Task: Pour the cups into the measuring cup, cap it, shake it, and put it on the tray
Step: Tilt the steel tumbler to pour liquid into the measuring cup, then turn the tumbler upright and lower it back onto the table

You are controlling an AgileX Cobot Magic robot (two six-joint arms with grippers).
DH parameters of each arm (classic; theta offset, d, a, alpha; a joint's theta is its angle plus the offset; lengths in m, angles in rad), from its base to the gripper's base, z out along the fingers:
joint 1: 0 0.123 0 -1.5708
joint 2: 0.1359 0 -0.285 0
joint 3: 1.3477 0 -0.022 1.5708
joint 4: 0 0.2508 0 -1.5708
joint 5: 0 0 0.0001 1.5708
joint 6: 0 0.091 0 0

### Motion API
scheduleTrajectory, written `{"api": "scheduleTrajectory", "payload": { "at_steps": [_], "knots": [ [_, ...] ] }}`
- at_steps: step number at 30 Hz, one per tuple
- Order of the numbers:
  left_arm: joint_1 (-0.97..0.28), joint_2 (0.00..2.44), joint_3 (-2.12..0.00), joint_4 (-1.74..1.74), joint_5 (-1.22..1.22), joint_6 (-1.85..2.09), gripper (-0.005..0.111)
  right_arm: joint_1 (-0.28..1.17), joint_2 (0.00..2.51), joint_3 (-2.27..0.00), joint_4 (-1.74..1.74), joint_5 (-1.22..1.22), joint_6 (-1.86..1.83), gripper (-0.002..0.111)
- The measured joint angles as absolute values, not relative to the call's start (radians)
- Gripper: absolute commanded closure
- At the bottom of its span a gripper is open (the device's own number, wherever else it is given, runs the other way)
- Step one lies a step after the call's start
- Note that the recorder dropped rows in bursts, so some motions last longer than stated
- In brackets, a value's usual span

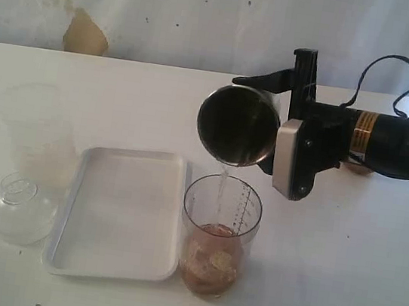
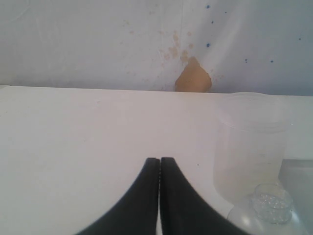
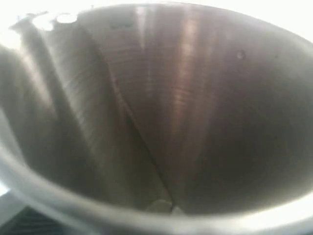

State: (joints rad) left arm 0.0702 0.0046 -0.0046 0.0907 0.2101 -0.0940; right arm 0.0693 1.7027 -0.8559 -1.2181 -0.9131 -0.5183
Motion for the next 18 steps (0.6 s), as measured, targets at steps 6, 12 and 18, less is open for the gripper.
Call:
{"api": "scheduleTrajectory", "payload": {
  "at_steps": [6, 12, 18],
  "knots": [
    [0.07, 0.005, -0.005, 0.091, 0.21, -0.094, 0.106, 0.069, 1.703, -0.856, -1.218, -0.934, -0.245, 0.108],
    [0.07, 0.005, -0.005, 0.091, 0.21, -0.094, 0.106, 0.069, 1.703, -0.856, -1.196, -0.936, 0.018, 0.108],
    [0.07, 0.005, -0.005, 0.091, 0.21, -0.094, 0.106, 0.071, 1.703, -0.858, -0.908, -0.839, 0.402, 0.108]
  ]
}}
